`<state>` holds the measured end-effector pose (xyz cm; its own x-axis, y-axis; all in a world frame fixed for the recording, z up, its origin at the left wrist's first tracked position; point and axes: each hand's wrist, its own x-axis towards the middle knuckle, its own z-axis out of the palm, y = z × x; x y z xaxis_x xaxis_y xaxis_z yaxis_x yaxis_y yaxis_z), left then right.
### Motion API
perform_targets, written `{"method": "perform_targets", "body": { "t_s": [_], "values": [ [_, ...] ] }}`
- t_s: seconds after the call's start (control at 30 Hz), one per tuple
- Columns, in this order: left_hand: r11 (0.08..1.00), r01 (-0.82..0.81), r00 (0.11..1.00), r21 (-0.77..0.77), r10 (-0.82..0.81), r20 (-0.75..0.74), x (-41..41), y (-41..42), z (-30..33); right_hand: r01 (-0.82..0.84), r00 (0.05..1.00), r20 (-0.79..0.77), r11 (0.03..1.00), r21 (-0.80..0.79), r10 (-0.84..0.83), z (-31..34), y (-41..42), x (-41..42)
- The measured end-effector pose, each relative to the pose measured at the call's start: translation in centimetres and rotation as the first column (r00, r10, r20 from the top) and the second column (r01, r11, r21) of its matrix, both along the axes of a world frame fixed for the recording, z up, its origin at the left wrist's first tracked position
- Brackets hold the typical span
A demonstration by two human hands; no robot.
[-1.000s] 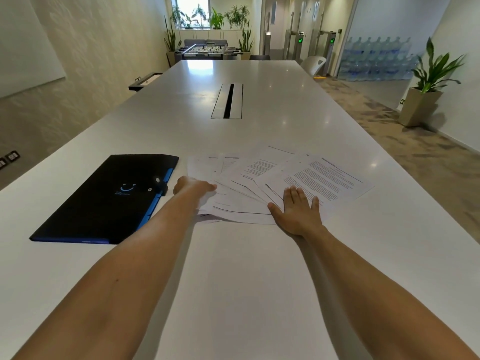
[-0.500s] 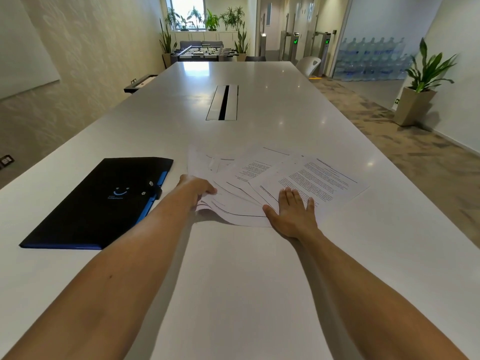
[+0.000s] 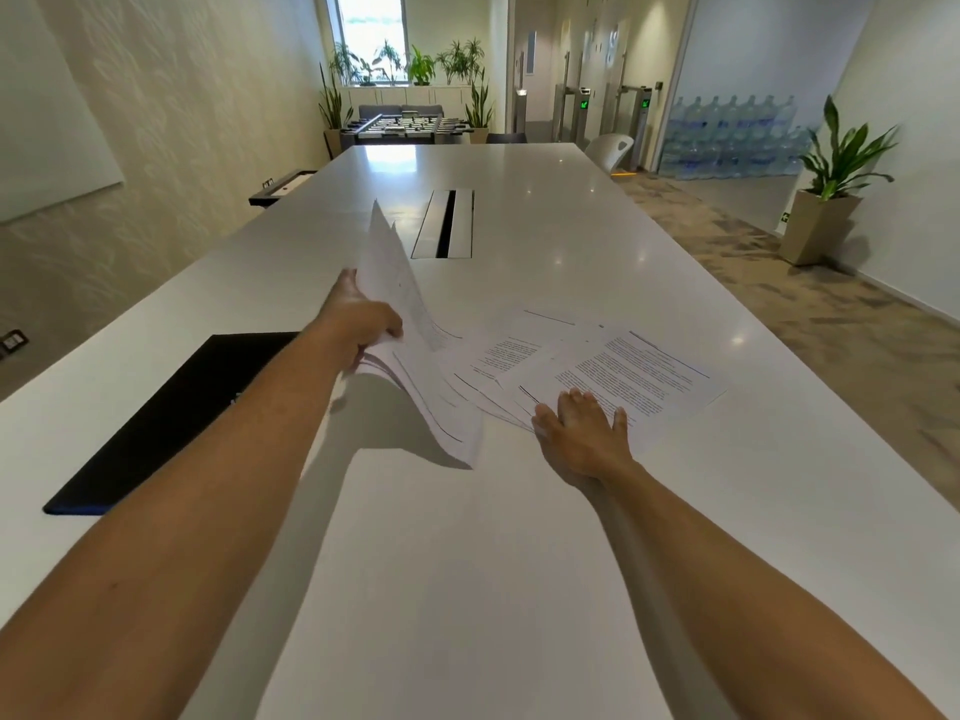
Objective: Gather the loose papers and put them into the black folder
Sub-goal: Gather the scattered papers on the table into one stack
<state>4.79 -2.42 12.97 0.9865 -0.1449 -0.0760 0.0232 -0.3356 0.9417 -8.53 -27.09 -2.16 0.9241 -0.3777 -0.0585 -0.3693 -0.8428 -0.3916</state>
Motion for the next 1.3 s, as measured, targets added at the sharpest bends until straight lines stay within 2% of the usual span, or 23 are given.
{"method": "perform_targets", "body": {
  "t_s": [0.07, 0.13, 0.23, 0.27, 0.3, 0.33, 0.37, 0.4, 0.47, 0.53, 0.6, 0.63, 0.73, 0.77, 0.83, 0.9, 1.0, 1.07, 1.13, 1.2, 1.23, 1.3],
  "values": [
    [0.999, 0.041, 0.996, 0.011, -0.042, 0.076, -0.3, 0.0, 2.1, 0.051, 0.997, 0.052, 0.997, 0.062, -0.054, 1.3, 0.0, 0.4],
    [0.995, 0.094, 0.985, 0.039, -0.099, 0.140, -0.8, 0.0, 4.3, 0.091, 0.978, 0.169, 0.980, 0.177, -0.121, 3.0, 0.7, 0.6],
    [0.982, 0.190, 0.959, 0.005, -0.186, 0.214, -1.8, -0.1, 6.9, -0.008, 0.938, 0.314, 0.894, 0.448, -0.149, 5.9, 2.4, 1.2],
    [0.970, 0.238, 0.949, -0.047, -0.222, 0.222, -2.3, -0.1, 7.5, -0.054, 0.934, 0.315, 0.799, 0.599, -0.172, 6.7, 3.0, 1.6],
    [0.950, 0.294, 0.937, -0.109, -0.263, 0.230, -2.9, 0.0, 8.0, -0.092, 0.939, 0.276, 0.625, 0.775, -0.204, 7.4, 3.6, 1.9],
    [0.923, 0.351, 0.919, -0.160, -0.307, 0.247, -3.4, 0.1, 8.3, -0.118, 0.948, 0.225, 0.410, 0.905, -0.223, 7.9, 4.2, 2.0],
    [0.895, 0.403, 0.898, -0.192, -0.346, 0.271, -3.7, 0.2, 8.4, -0.151, 0.951, 0.201, 0.215, 0.965, -0.233, 8.3, 4.5, 2.0],
    [0.873, 0.443, 0.878, -0.205, -0.376, 0.296, -4.1, 0.4, 8.4, -0.195, 0.949, 0.205, 0.063, 0.979, -0.241, 8.6, 4.7, 2.1],
    [0.850, 0.481, 0.856, -0.215, -0.403, 0.323, -4.5, 0.9, 7.7, -0.326, 0.919, 0.276, -0.147, 0.934, -0.282, 9.1, 4.4, 2.0],
    [0.840, 0.484, 0.860, -0.246, -0.404, 0.311, -4.5, 1.5, 6.3, -0.443, 0.874, 0.358, -0.235, 0.865, -0.328, 9.6, 3.6, 1.7],
    [0.838, 0.470, 0.875, -0.276, -0.403, 0.267, -4.3, 2.1, 4.2, -0.539, 0.821, 0.449, -0.216, 0.814, -0.353, 9.6, 2.6, 1.5],
    [0.839, 0.463, 0.883, -0.285, -0.406, 0.236, -4.1, 2.3, 3.0, -0.579, 0.789, 0.501, -0.159, 0.799, -0.355, 9.5, 2.1, 1.4],
    [0.861, 0.433, 0.902, -0.266, -0.413, 0.128, -3.8, 2.7, -0.2, -0.573, 0.751, 0.584, 0.136, 0.808, -0.307, 9.4, 1.1, 1.2],
    [0.871, 0.415, 0.909, -0.263, -0.408, 0.084, -3.7, 2.8, -1.1, -0.545, 0.756, 0.585, 0.211, 0.811, -0.294, 9.4, 1.0, 1.0],
    [0.883, 0.373, 0.922, -0.284, -0.388, 0.002, -3.4, 3.1, -2.6, -0.512, 0.764, 0.586, 0.300, 0.805, -0.270, 9.2, 1.0, 0.8],
    [0.878, 0.358, 0.922, -0.318, -0.385, -0.025, -3.2, 3.4, -3.6, -0.488, 0.768, 0.585, 0.352, 0.799, -0.261, 9.3, 1.1, 0.6],
    [0.856, 0.397, 0.909, -0.332, -0.416, 0.013, -3.1, 3.8, -4.0, -0.458, 0.778, 0.572, 0.390, 0.799, -0.260, 9.4, 1.2, 0.3],
    [0.857, 0.380, 0.920, -0.348, -0.390, 0.045, -3.0, 3.7, -3.7, -0.471, 0.777, 0.579, 0.383, 0.795, -0.247, 9.4, 1.0, 0.2],
    [0.863, 0.307, 0.946, -0.401, -0.321, 0.033, -2.8, 3.8, -3.6, -0.494, 0.785, 0.578, 0.337, 0.802, -0.225, 9.3, 0.8, 0.0],
    [0.854, 0.332, 0.938, -0.401, -0.345, 0.041, -3.0, 3.8, -3.9, -0.466, 0.815, 0.545, 0.335, 0.819, -0.198, 8.9, 0.8, -0.2],
    [0.855, 0.392, 0.917, -0.339, -0.393, 0.069, -3.3, 3.7, -4.4, -0.436, 0.831, 0.527, 0.382, 0.815, -0.175, 8.6, 1.0, -0.3],
    [0.885, 0.428, 0.903, -0.186, -0.411, 0.124, -3.9, 3.0, -5.4, -0.384, 0.843, 0.524, 0.543, 0.746, -0.124, 8.0, 1.7, -0.2]
  ]
}}
